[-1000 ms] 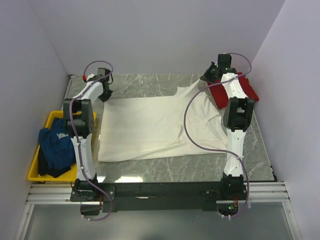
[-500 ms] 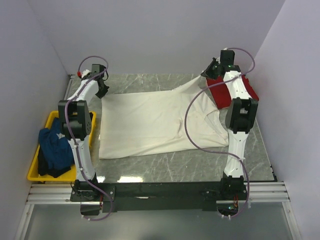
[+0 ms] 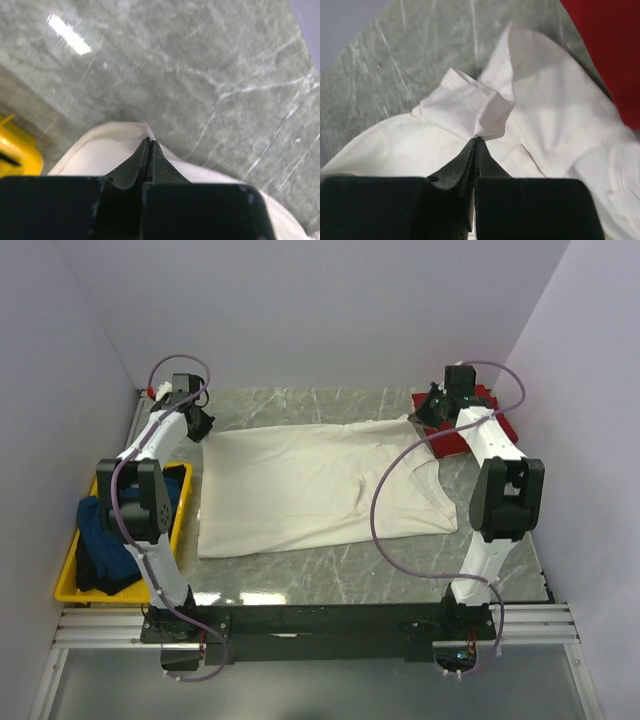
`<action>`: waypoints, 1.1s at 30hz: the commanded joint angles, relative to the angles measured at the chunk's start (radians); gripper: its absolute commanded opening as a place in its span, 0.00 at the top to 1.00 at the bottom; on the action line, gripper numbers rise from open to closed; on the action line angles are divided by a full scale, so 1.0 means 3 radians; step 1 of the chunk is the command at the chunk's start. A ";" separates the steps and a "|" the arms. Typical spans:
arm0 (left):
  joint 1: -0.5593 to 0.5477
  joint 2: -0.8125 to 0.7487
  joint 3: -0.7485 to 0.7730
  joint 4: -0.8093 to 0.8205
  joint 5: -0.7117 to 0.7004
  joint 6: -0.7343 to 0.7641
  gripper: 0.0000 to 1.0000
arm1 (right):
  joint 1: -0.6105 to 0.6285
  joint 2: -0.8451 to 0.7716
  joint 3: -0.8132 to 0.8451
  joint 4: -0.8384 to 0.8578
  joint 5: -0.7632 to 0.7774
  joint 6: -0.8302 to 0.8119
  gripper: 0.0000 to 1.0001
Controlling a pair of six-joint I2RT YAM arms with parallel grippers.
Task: Fold and stack the t-shirts
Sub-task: Fold the tshirt
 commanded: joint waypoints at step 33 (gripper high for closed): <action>0.0257 -0.1119 -0.1324 0.0147 0.0542 0.0088 0.99 | -0.0179 -0.2135 -0.2128 0.0336 -0.0004 0.0169 1.00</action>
